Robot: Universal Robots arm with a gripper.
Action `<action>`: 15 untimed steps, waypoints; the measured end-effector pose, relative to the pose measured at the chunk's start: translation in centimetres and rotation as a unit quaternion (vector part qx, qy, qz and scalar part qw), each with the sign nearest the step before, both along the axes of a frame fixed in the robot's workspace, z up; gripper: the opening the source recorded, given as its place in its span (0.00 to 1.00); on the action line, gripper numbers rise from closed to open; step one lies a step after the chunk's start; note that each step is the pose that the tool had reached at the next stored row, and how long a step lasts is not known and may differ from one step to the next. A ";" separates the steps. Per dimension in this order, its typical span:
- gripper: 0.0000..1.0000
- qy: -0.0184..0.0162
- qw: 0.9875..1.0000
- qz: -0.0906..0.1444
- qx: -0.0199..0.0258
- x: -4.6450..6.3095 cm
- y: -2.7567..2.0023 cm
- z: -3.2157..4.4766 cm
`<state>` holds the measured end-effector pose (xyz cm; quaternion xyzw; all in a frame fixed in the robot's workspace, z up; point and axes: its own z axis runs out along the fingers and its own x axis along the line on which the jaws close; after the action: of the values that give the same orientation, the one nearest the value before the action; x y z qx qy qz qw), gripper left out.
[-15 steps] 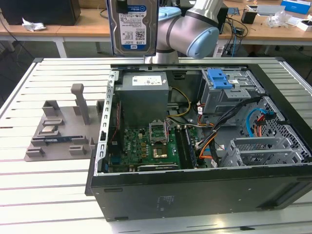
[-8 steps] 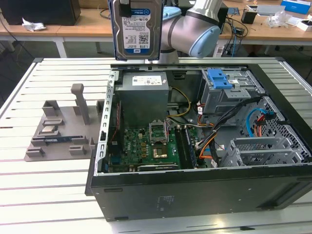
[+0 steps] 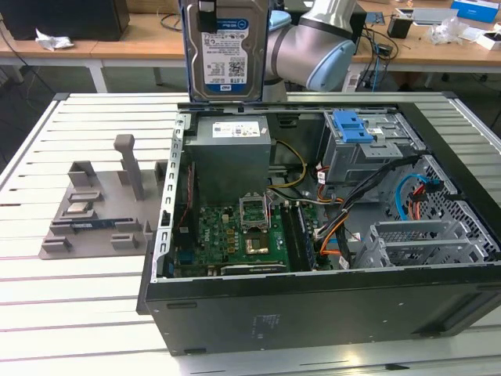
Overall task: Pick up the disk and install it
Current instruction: 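Pick up the disk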
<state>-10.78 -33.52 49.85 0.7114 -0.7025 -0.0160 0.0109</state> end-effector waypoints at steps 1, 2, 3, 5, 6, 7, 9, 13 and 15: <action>0.37 0.000 1.000 0.000 0.000 0.1 -0.19 0.00; 0.37 0.000 1.000 0.000 0.000 0.2 -0.48 -0.01; 0.37 0.000 1.000 0.000 0.000 0.4 -0.69 -0.02; 0.37 0.000 1.000 0.000 0.000 0.6 -1.05 -0.02; 0.37 0.000 1.000 0.000 0.000 0.7 -1.23 -0.02; 0.37 0.000 1.000 0.000 0.000 0.7 -1.38 -0.03; 0.37 0.000 1.000 0.000 0.000 0.9 -1.66 -0.03; 0.37 0.000 1.000 0.000 0.000 1.2 -2.21 -0.05; 0.37 0.000 1.000 0.000 0.000 1.3 -2.46 -0.05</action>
<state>-9.45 -35.98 49.80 0.7115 -0.7024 -0.0162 0.0111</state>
